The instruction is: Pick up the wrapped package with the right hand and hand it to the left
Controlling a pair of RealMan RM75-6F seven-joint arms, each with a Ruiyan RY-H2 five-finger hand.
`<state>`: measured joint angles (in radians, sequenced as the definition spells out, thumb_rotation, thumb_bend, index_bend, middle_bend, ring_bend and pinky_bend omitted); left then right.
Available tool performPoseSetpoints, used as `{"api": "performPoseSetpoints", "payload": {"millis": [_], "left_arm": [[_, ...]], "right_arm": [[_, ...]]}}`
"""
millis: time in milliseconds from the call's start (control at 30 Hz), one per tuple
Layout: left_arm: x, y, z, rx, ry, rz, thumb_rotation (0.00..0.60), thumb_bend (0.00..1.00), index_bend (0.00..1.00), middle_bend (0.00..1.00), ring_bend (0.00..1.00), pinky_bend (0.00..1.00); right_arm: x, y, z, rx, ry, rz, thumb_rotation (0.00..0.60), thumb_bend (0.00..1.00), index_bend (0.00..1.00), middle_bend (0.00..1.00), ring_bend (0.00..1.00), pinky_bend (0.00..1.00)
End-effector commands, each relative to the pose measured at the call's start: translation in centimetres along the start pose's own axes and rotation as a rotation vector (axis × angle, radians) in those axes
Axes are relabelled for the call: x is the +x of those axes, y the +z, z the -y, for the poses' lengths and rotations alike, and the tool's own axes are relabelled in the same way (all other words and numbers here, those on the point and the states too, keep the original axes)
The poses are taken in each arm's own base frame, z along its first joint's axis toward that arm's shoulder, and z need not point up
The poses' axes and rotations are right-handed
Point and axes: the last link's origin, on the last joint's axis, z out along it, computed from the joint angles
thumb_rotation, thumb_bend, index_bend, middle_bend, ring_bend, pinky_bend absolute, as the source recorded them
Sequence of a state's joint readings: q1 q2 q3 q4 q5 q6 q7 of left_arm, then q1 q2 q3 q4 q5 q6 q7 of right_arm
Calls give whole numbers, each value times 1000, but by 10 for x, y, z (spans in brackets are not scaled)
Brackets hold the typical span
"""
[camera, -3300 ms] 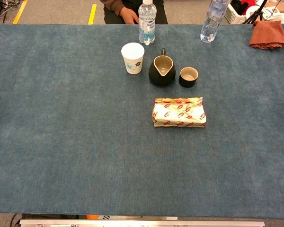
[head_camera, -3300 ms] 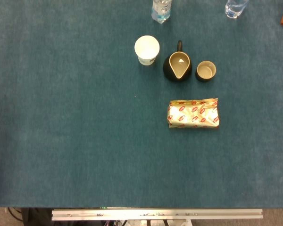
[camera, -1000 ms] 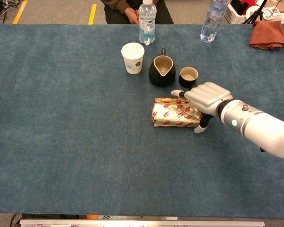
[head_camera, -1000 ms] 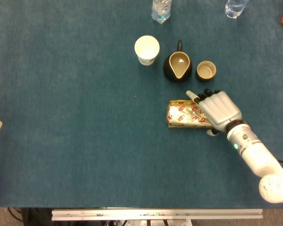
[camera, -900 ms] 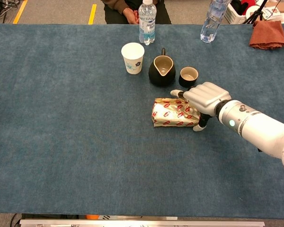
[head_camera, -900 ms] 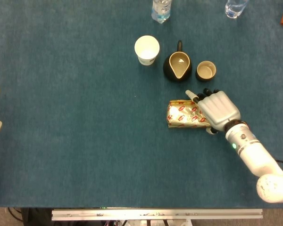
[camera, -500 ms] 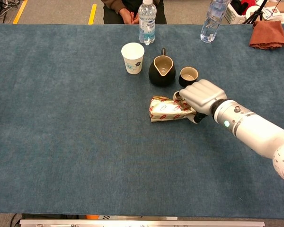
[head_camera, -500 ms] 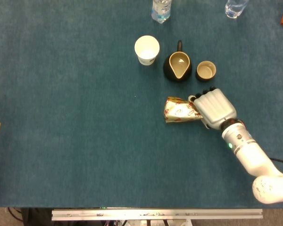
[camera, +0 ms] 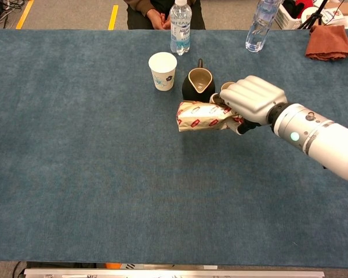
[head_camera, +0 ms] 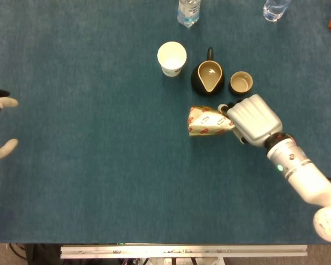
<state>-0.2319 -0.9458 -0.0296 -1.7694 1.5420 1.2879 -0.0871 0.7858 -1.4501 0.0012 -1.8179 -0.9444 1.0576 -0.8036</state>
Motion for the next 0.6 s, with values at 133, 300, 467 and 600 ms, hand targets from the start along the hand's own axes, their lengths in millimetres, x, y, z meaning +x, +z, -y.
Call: {"api": "performPoseSetpoints", "payload": {"millis": [133,300,467,600], "left_arm": [[4,26,-26,-94,-82,60,600,204,278,214,116,236],[5,43,-47,-145,-166,108,600,204,255,213,116,236],[4,58,-63,-178,-235,144,600,204,251,213,116,236],[0,68,-71,-203,-262,119,600,204,251,213,121,237]], "right_arm": [[46,-2,5,76,10,-74,600,532,550,567,520,575],[67,7,14,114,16,-97,600,532,550,567,520,575],[82,16,31,160,28,-106,600,532,550,566,520,575],[90,25,47,187,70,-94,600,532,550,567,520,575]]}}
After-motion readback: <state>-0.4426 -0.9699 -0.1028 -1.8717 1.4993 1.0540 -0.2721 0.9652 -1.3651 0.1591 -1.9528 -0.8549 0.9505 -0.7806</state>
